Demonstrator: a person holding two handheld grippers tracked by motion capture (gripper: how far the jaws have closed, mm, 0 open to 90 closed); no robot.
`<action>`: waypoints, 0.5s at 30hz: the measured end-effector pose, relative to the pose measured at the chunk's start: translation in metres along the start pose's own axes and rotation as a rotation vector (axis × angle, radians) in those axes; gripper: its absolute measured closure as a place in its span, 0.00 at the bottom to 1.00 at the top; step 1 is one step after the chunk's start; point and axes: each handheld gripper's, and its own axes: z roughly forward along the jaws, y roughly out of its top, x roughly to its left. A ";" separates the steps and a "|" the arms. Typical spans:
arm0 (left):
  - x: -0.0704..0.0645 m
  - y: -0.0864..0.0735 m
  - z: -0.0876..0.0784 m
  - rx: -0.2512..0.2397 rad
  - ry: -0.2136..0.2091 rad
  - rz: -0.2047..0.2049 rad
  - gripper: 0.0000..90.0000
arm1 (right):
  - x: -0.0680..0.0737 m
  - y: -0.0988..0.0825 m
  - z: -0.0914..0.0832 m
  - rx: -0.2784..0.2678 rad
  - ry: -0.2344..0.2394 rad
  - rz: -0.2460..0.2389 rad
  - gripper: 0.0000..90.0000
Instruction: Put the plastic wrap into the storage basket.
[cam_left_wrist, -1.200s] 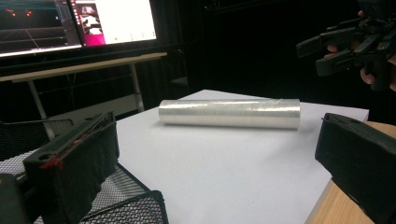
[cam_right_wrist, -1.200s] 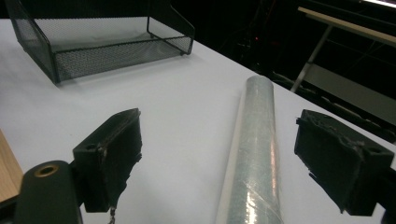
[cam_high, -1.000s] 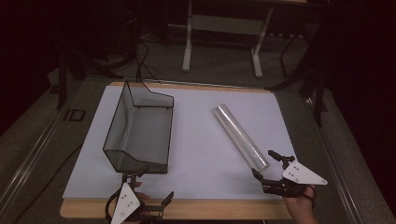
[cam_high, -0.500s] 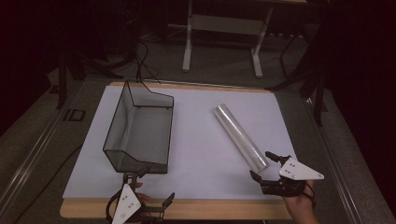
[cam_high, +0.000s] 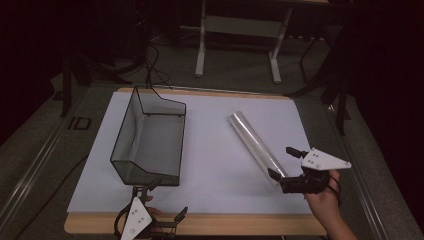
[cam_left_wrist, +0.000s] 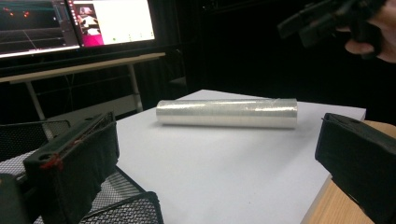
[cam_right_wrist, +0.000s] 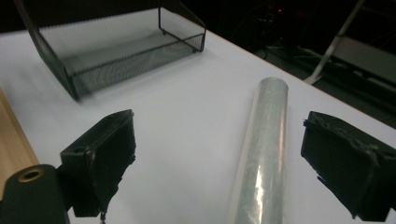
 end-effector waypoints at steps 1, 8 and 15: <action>0.000 0.000 0.000 0.000 0.000 0.000 0.00 | -0.003 0.003 0.001 0.007 -0.008 0.004 0.10; 0.000 0.000 -0.001 -0.002 -0.003 -0.003 0.00 | -0.021 0.026 0.013 0.054 -0.029 0.016 0.10; -0.001 0.000 0.000 0.003 -0.008 -0.002 0.00 | -0.031 0.037 0.039 0.135 -0.023 0.032 0.10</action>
